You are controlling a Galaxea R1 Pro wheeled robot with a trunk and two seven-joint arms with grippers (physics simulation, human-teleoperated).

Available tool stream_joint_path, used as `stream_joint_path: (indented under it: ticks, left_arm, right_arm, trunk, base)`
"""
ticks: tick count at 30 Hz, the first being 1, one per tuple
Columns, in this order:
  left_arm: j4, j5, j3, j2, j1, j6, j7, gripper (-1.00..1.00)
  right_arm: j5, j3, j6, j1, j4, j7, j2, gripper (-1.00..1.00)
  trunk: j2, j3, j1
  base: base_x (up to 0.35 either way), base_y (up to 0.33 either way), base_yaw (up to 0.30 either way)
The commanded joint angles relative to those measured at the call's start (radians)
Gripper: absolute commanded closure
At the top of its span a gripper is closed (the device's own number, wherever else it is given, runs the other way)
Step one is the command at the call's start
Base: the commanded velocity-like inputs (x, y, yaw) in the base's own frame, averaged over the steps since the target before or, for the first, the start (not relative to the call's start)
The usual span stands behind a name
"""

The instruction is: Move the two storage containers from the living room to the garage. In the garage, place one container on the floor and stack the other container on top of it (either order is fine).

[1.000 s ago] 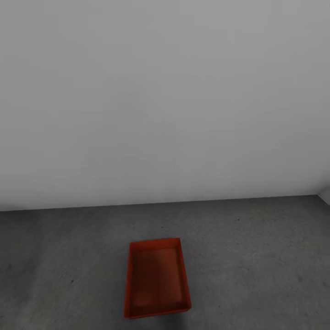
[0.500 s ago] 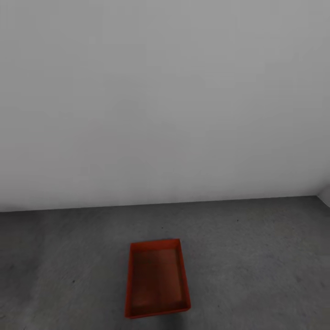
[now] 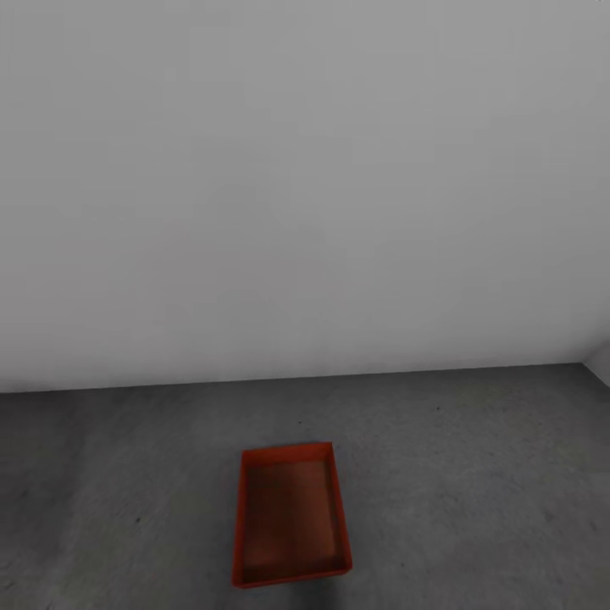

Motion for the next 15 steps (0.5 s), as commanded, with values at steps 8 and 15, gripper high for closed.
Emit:
stream_joint_path:
  ticks: [8,15]
  left_arm:
    - [0.001,0.007,-0.004,0.000,0.000,0.009,0.003,-1.00]
    - [0.001,0.007,-0.004,0.001,0.000,0.001,0.003,-1.00]
  right_arm:
    - [-0.010,0.009,-0.007,-0.001,0.003,-0.003,0.000,-1.00]
    - [-0.009,0.009,-0.013,-0.001,0.003,-0.001,-0.009,-1.00]
  trunk:
    - [0.000,-0.001,0.000]
    - [0.000,-0.001,0.000]
  base:
    - [0.000,0.000,0.000]
    - [0.000,0.000,0.000]
